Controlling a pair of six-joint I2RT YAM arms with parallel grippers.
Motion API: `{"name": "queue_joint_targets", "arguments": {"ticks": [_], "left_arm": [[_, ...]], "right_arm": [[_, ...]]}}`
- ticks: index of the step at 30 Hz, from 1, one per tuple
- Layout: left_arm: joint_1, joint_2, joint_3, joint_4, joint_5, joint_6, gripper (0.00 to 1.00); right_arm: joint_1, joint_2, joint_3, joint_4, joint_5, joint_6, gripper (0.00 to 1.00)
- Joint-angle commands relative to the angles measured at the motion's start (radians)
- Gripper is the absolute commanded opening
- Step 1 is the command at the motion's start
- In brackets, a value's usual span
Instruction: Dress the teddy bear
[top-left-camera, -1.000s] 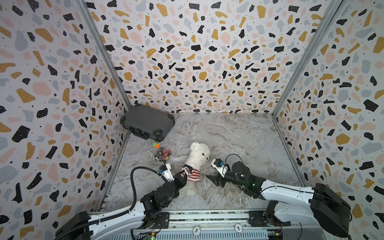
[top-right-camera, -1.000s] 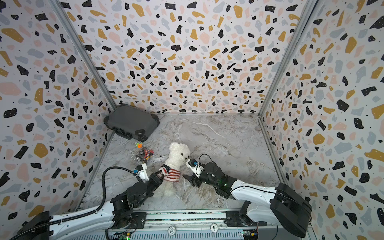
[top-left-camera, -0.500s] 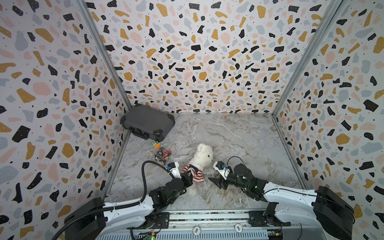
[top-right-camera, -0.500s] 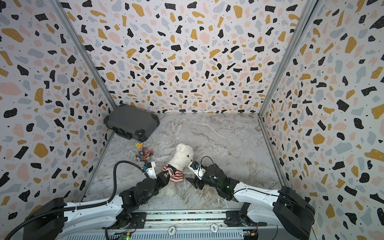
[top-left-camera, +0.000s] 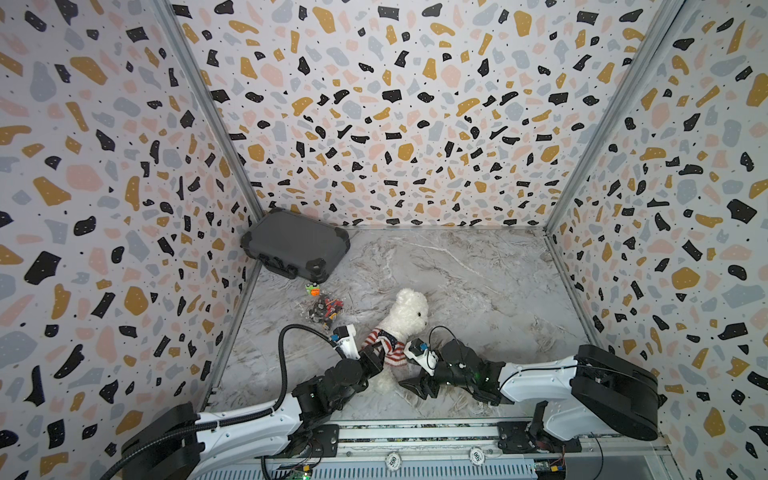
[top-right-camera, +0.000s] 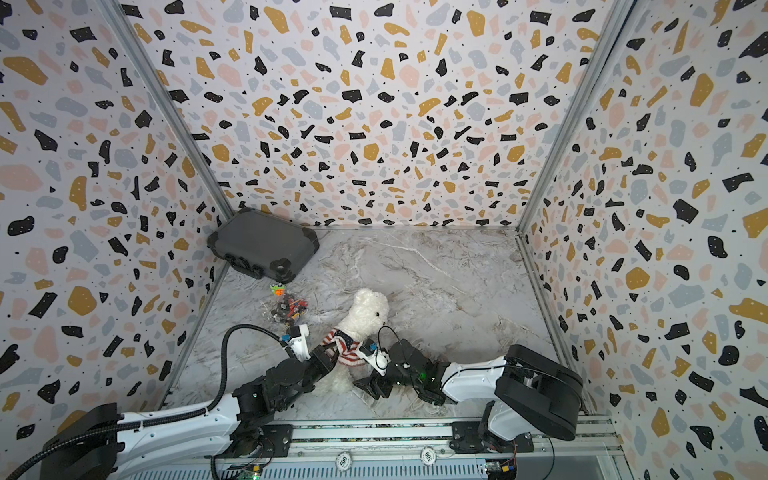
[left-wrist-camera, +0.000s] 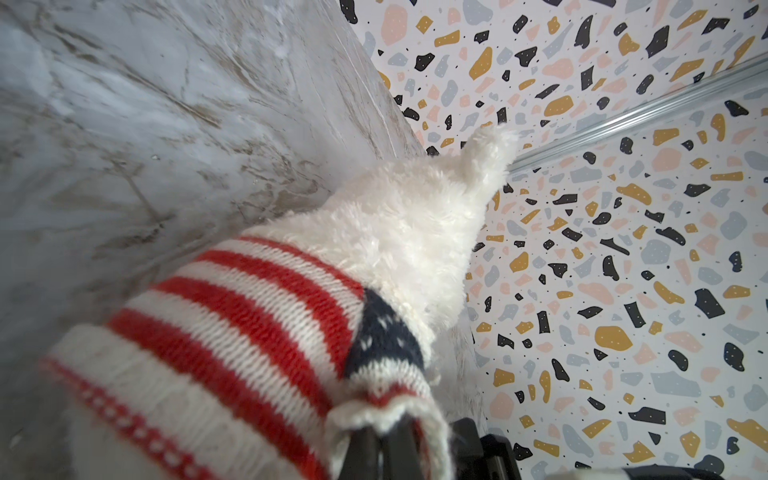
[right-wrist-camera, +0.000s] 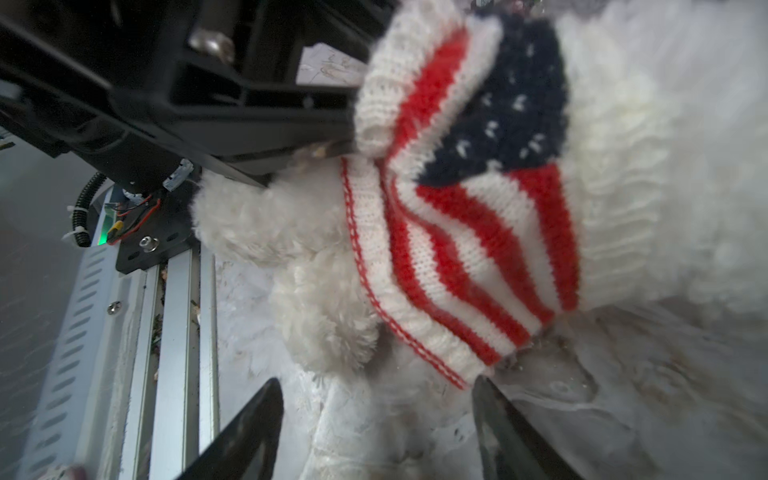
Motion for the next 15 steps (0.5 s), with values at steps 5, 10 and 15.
{"name": "queue_joint_targets", "arguments": {"ticks": [5, 10, 15], "left_arm": [[0.015, -0.027, -0.003, -0.050, -0.024, 0.007, 0.00], [0.024, -0.045, -0.024, -0.033, -0.017, 0.001, 0.00], [0.024, -0.050, -0.034, -0.024, -0.010, 0.003, 0.00]], "right_arm": [[0.057, 0.107, 0.092, 0.057, 0.000, 0.042, 0.70], [0.068, 0.178, 0.142, 0.045, 0.002, 0.035, 0.66], [0.068, 0.227, 0.171, 0.030, 0.046, 0.031, 0.62]]}}
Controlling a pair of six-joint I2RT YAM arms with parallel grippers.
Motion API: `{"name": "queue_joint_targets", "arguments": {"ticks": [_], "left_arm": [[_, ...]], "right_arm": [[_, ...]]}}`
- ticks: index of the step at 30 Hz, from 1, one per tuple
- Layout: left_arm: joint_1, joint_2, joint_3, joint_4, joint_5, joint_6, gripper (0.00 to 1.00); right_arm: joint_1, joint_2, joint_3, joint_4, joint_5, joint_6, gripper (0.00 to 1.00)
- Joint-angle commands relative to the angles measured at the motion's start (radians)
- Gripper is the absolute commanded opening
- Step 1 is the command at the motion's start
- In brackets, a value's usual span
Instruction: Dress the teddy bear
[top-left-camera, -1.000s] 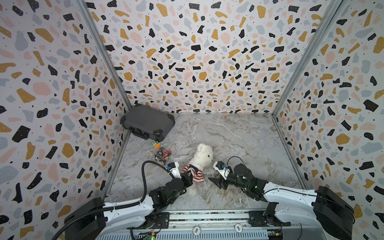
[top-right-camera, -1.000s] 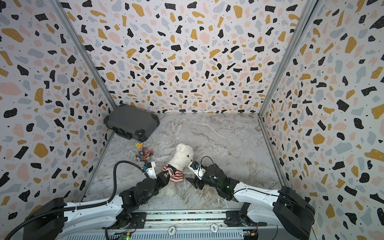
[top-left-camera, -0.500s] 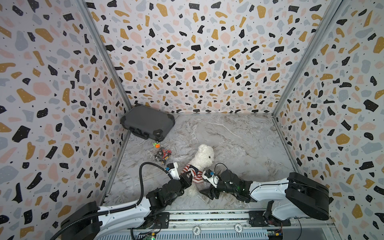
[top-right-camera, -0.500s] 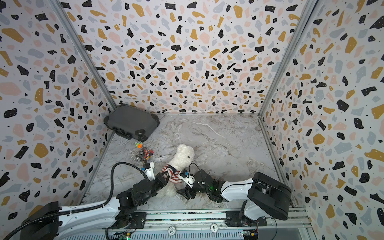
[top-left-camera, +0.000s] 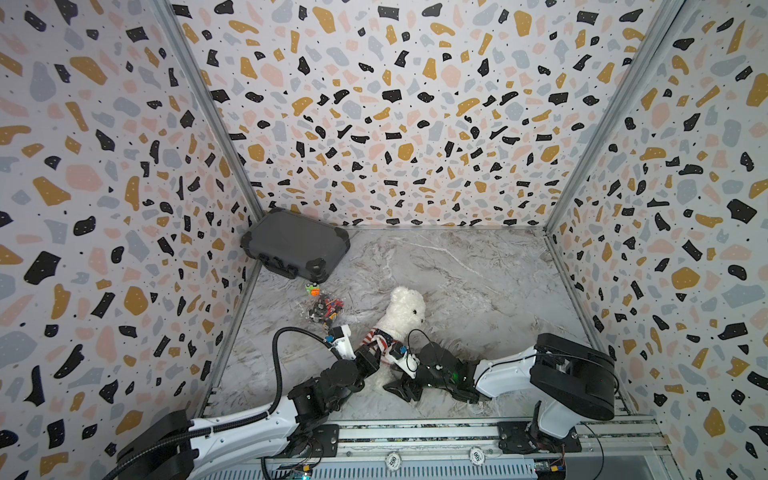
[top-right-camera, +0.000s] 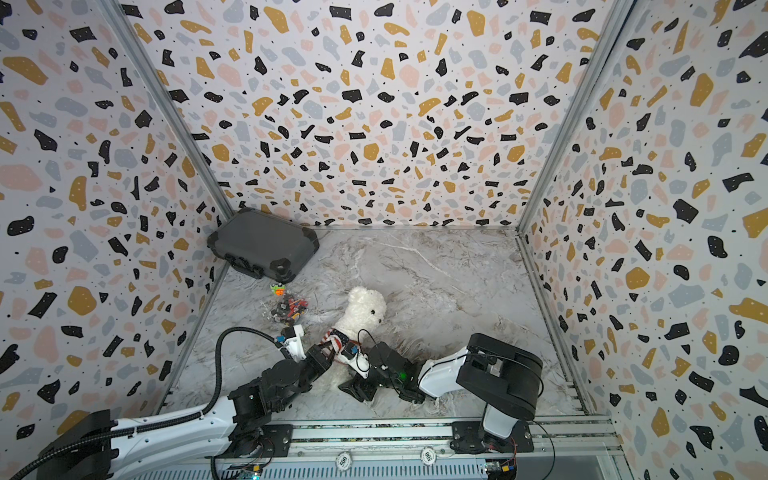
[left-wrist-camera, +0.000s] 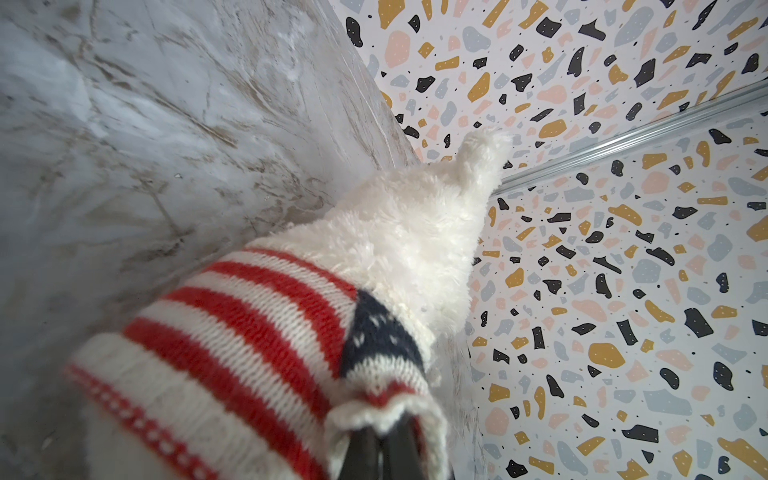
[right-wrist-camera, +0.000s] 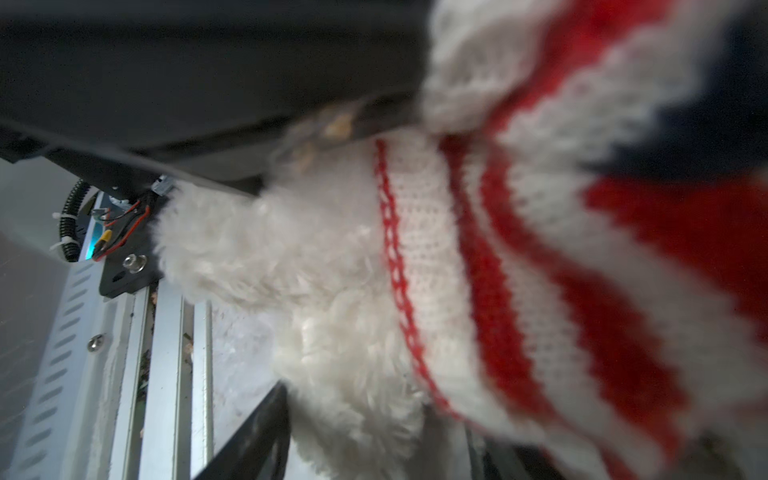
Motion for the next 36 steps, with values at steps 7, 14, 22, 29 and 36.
{"name": "queue_joint_targets", "arguments": {"ticks": [7, 14, 22, 29, 36], "left_arm": [[0.024, -0.043, -0.021, -0.042, 0.002, 0.019, 0.00], [0.047, -0.039, 0.026, -0.108, 0.029, 0.078, 0.00], [0.053, 0.107, 0.048, 0.019, 0.107, 0.091, 0.00], [0.049, 0.317, 0.056, 0.200, 0.199, 0.071, 0.00], [0.046, 0.325, 0.069, 0.188, 0.191, 0.074, 0.00]], "right_arm": [[-0.032, -0.018, 0.009, -0.034, 0.040, -0.008, 0.09], [-0.187, -0.251, -0.098, -0.164, 0.108, -0.040, 0.00], [-0.390, -0.397, -0.126, -0.237, 0.211, -0.110, 0.00], [-0.432, -0.386, -0.131, -0.228, 0.202, -0.107, 0.21], [-0.342, -0.571, -0.130, -0.346, 0.281, -0.135, 0.62]]}}
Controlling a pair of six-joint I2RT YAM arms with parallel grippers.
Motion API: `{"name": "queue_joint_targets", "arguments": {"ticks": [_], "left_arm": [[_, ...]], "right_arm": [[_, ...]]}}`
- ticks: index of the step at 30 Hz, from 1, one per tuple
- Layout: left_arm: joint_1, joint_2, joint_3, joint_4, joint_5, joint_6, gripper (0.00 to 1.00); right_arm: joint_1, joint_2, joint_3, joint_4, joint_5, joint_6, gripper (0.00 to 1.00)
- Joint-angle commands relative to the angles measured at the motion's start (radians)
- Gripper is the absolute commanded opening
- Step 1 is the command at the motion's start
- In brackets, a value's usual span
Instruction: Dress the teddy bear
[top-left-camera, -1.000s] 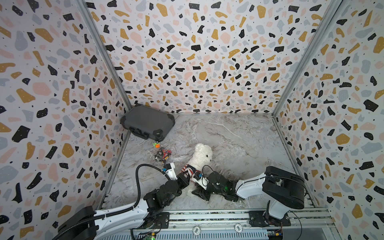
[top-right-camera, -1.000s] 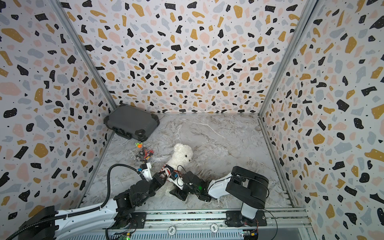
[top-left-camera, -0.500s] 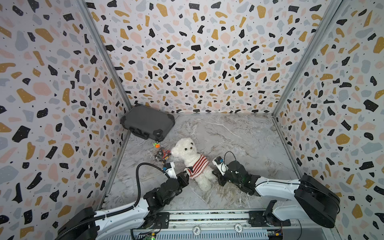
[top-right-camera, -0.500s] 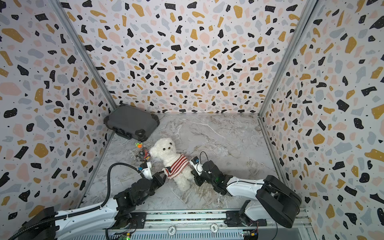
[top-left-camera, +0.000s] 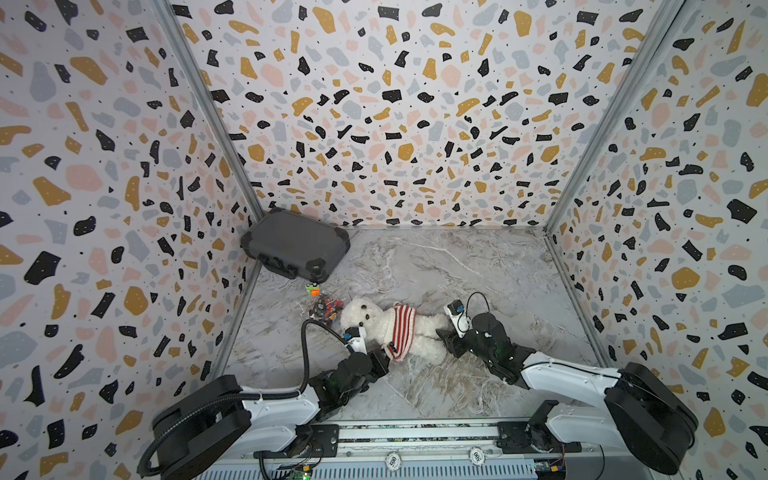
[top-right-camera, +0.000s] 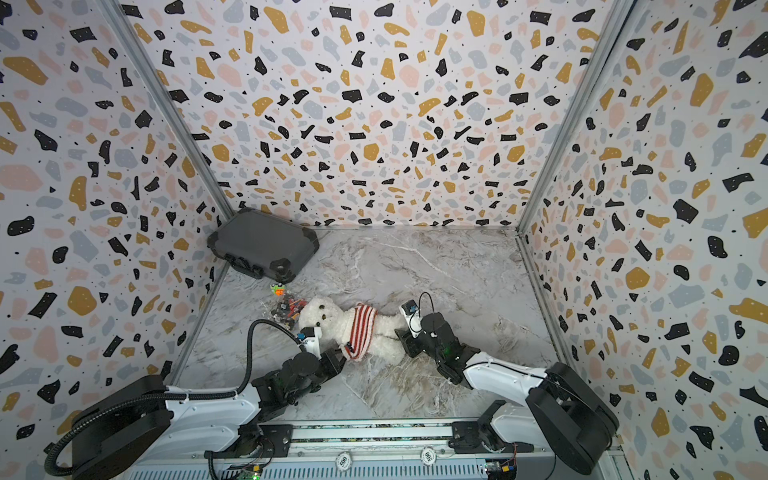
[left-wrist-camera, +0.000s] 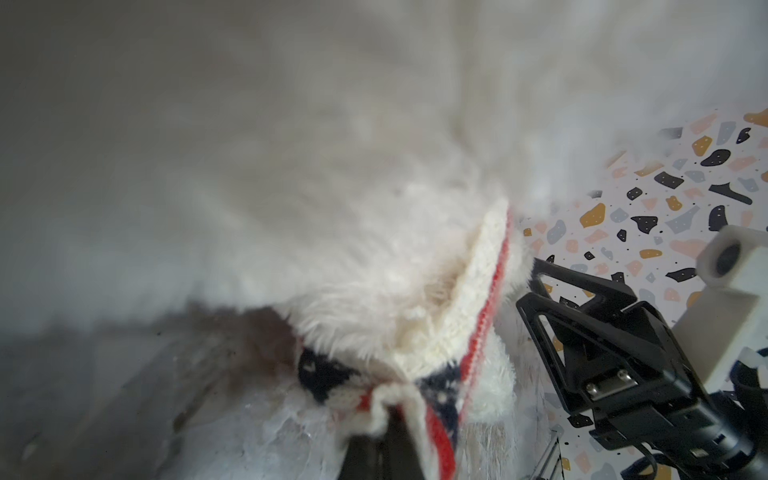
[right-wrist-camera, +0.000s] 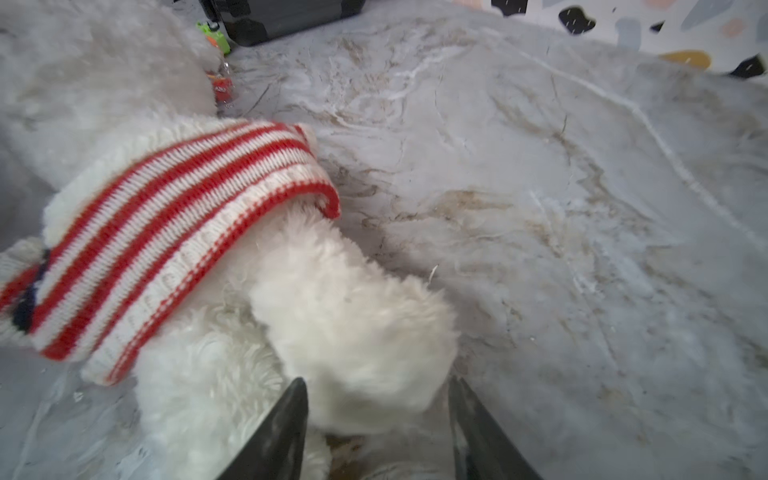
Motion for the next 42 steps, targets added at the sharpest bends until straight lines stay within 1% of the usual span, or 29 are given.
{"name": "queue_joint_targets", "arguments": {"ticks": [1, 3, 6, 9, 15, 19, 22, 24, 27, 28, 31, 34, 42], "left_arm": [[-0.003, -0.021, 0.033, 0.041, 0.004, 0.016, 0.00], [-0.003, -0.025, 0.032, 0.035, -0.006, 0.013, 0.00], [-0.006, -0.018, 0.032, 0.050, -0.007, 0.005, 0.00], [-0.018, -0.001, 0.041, 0.075, -0.004, -0.003, 0.00], [-0.044, 0.010, 0.067, 0.077, -0.013, 0.000, 0.00], [-0.048, 0.002, 0.075, 0.072, -0.007, 0.007, 0.00], [-0.050, 0.001, 0.077, 0.070, -0.007, 0.007, 0.00], [-0.051, 0.001, 0.075, 0.071, -0.007, 0.005, 0.00], [-0.054, 0.001, 0.075, 0.079, 0.001, 0.002, 0.00], [-0.053, -0.002, 0.077, 0.078, 0.004, 0.002, 0.00], [-0.053, -0.023, 0.075, 0.050, 0.001, 0.005, 0.00], [-0.053, -0.059, 0.062, 0.014, -0.029, 0.008, 0.00], [-0.053, -0.076, 0.046, 0.004, -0.033, 0.015, 0.00]], "right_arm": [[0.089, -0.088, 0.028, -0.071, 0.058, -0.031, 0.63], [0.146, -0.101, 0.036, -0.060, 0.041, -0.024, 0.67], [0.156, -0.052, 0.052, -0.018, -0.041, -0.003, 0.69], [0.175, 0.020, 0.069, 0.029, -0.094, -0.016, 0.69], [0.194, 0.156, 0.090, 0.090, -0.101, -0.020, 0.69], [0.191, 0.193, 0.078, 0.165, -0.107, -0.010, 0.65], [0.183, 0.210, 0.091, 0.164, -0.104, -0.027, 0.58], [0.175, 0.211, 0.089, 0.173, -0.104, -0.027, 0.51], [0.156, 0.194, 0.080, 0.170, -0.117, -0.021, 0.36], [0.152, 0.182, 0.075, 0.162, -0.118, -0.023, 0.29], [0.140, 0.126, 0.052, 0.137, -0.108, -0.023, 0.12], [0.120, 0.071, 0.024, 0.113, -0.095, -0.023, 0.00], [0.080, 0.022, -0.024, 0.077, -0.091, -0.018, 0.00]]}}
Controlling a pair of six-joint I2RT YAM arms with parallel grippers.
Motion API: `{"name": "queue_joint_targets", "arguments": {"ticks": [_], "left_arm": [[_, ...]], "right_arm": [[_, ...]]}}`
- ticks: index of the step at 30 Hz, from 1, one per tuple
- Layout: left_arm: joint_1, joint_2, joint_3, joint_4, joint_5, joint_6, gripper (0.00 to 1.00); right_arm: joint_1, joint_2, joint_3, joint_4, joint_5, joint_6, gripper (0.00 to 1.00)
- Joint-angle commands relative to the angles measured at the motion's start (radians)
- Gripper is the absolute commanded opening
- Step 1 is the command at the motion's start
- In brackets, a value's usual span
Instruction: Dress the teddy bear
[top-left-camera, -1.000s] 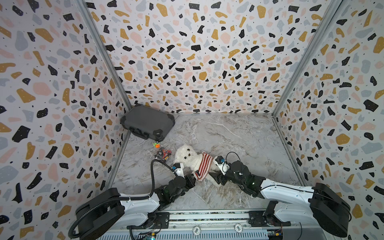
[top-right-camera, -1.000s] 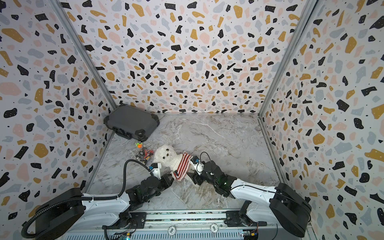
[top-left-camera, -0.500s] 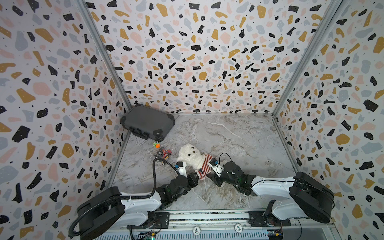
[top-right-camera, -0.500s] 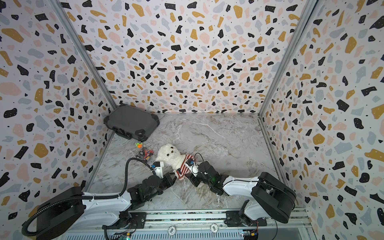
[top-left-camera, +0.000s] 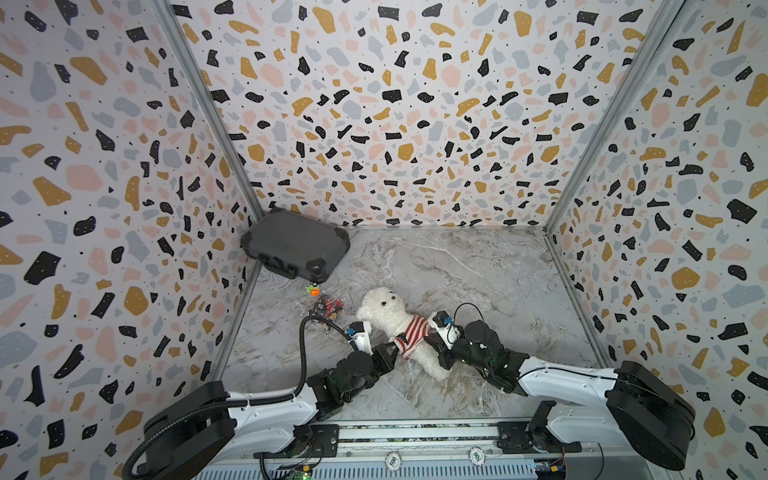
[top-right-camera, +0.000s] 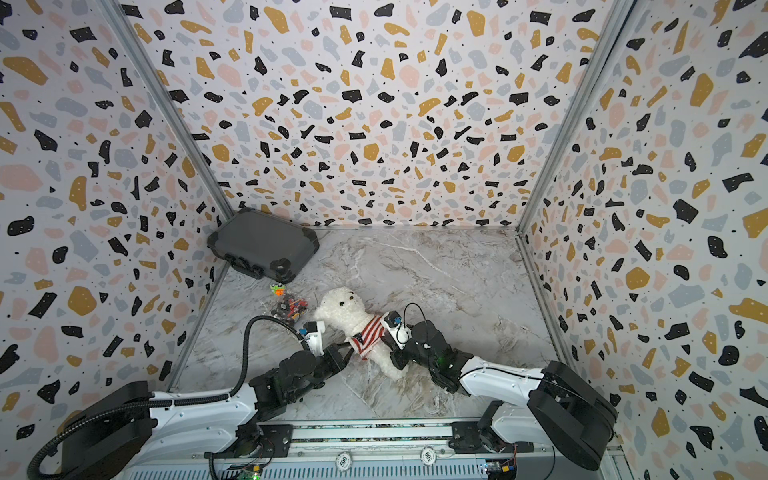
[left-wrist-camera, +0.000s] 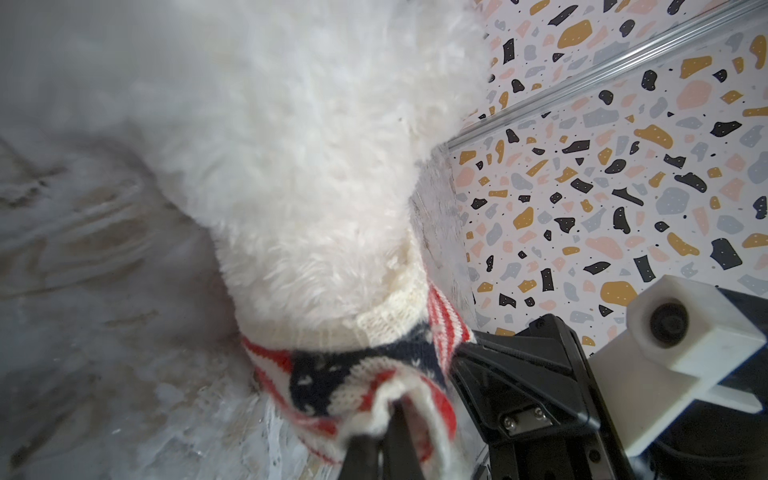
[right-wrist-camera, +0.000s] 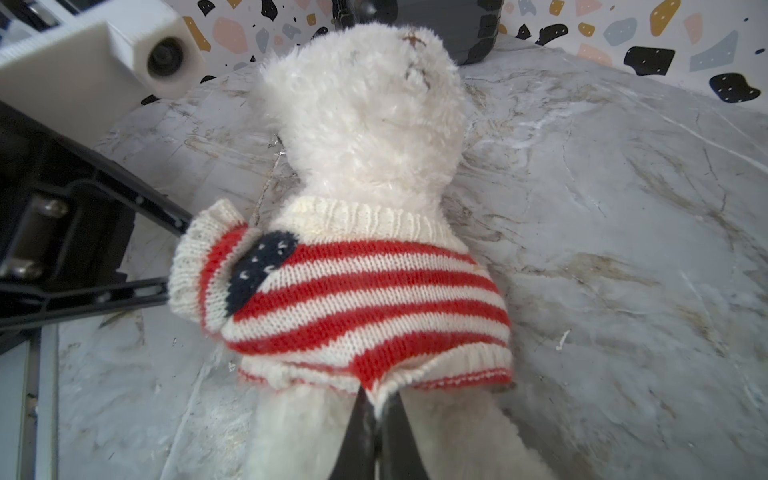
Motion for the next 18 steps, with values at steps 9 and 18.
{"name": "queue_joint_targets", "arguments": {"ticks": [9, 18], "left_arm": [[-0.006, -0.072, -0.045, -0.013, -0.015, 0.022, 0.00], [0.001, -0.110, -0.046, -0.105, 0.162, 0.178, 0.00]], "right_arm": [[-0.134, -0.069, -0.071, -0.022, 0.021, 0.063, 0.00], [-0.140, -0.042, -0.070, -0.017, 0.027, 0.061, 0.00]]}}
